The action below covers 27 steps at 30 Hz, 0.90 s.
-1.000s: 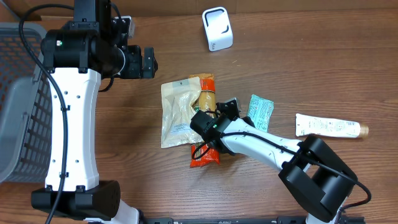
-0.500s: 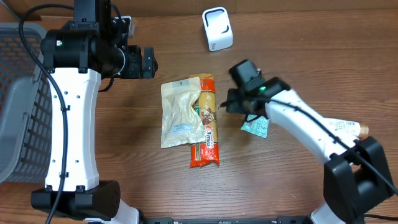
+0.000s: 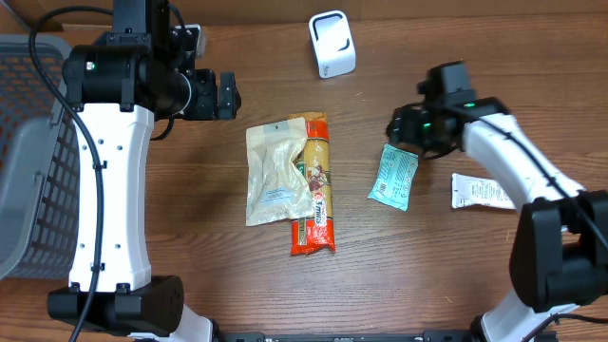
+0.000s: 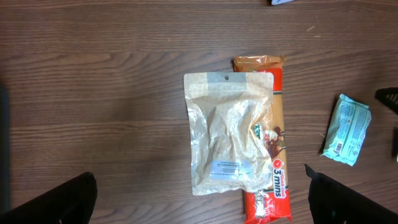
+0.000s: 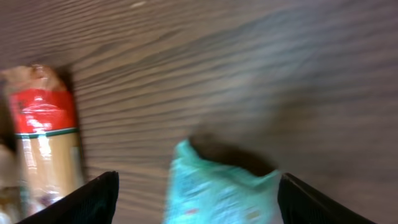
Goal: Scan the item barcode
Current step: 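Grasp the mint tissue pack by its edge with the right gripper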
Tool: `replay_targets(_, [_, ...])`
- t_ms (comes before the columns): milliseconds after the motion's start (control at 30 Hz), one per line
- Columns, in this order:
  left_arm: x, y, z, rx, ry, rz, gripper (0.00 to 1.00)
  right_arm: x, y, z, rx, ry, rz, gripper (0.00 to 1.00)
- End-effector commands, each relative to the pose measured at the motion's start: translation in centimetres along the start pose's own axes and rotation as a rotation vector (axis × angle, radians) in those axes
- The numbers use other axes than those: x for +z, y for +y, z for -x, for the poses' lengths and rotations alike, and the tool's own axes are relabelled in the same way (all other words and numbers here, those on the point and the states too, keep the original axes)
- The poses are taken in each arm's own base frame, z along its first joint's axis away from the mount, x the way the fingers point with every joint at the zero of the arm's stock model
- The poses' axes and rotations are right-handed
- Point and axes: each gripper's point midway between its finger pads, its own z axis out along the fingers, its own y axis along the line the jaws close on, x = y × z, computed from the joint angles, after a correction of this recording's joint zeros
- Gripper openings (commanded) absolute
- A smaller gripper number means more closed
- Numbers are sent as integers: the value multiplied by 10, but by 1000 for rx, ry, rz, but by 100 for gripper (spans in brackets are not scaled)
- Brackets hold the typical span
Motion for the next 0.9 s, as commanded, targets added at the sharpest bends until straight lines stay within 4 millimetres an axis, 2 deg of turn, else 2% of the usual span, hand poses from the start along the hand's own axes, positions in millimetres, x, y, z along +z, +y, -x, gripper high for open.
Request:
replay_targets(0, [1,0,1,24,0,2,100,14,-3,-4,-278,33,70,83])
replay_targets(100, [1,0,1,24,0,3,99,30,-13,-10,-404,64,68,84])
replay_targets(200, [1,0,1,24,0,2,99,41,-18,-17,-495,94,72,75])
replay_targets(233, [1,0,1,24,-1,2,100,43,-19,-18,-506,100,72,72])
replay_targets(367, [1,0,1,24,0,2,100,44,-18,-21,-515,111,79,70])
replay_targets(467, [1,0,1,24,-1,3,99,43,-19,-27,-510,136,85,70])
replay_targets(567, [1,0,1,24,0,2,99,42,-22,-41,-494,192,88,70])
replay_targets(667, [1,0,1,24,0,3,100,37,-16,-58,-464,256,142,66])
replay_targets(767, [1,0,1,24,0,3,100,32,-4,-71,-422,300,221,57])
replay_targets(867, [1,0,1,24,0,3,100,31,-2,-73,-294,319,219,49])
